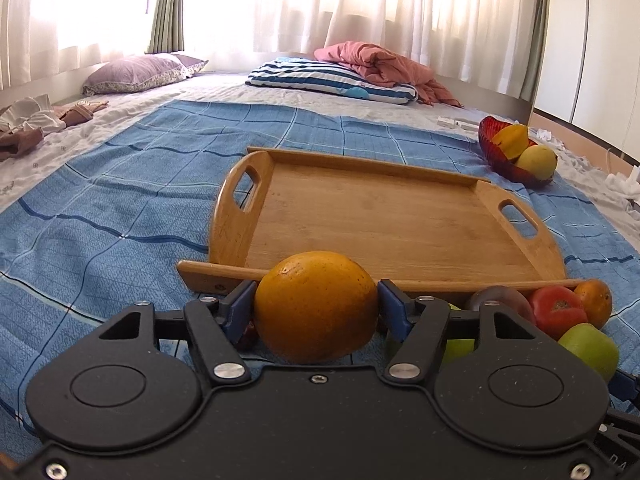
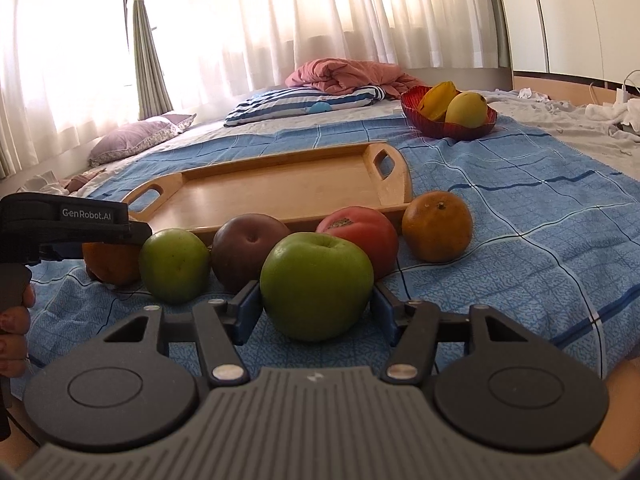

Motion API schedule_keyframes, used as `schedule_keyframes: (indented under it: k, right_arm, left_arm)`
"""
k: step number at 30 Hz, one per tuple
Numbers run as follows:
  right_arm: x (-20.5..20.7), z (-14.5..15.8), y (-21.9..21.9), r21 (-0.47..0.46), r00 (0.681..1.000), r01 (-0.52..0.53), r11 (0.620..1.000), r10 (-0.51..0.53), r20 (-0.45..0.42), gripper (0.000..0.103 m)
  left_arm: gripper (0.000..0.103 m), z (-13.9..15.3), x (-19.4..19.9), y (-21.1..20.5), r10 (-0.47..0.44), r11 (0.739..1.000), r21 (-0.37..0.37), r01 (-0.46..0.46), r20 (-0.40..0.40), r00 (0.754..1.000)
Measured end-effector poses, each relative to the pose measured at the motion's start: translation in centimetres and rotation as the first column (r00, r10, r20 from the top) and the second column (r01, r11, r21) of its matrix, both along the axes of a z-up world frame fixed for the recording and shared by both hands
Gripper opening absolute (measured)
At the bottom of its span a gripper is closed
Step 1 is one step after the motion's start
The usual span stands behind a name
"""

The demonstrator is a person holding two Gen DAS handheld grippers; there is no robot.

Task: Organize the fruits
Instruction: 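Carry the orange over the tray with the left tool while the right tool sets the apple down and opens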

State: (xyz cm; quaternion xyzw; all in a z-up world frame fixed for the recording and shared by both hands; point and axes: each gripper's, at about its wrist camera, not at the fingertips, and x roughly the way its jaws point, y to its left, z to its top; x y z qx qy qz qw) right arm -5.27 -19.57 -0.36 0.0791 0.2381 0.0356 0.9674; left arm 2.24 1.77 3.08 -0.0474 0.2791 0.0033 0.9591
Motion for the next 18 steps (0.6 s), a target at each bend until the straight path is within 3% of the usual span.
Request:
schedule_keyframes:
  k: [7, 18]
  right_arm:
    - [-0.5, 1.5, -0.1, -0.008, 0.999, -0.005, 1.0, 0.006, 0.051, 0.061]
    - [2.8, 4.6, -1.1, 0.019, 0.995, -0.047, 0.999, 0.045, 0.089, 0.061]
  left_arm:
    - [0.064, 1.7, -0.2, 0.4, -0.005, 1.0, 0.016, 0.004, 0.044, 0.999]
    - [0.063, 3.8, 2.0, 0.1, -0.066, 0.998, 0.001, 0.066, 0.022, 0.998]
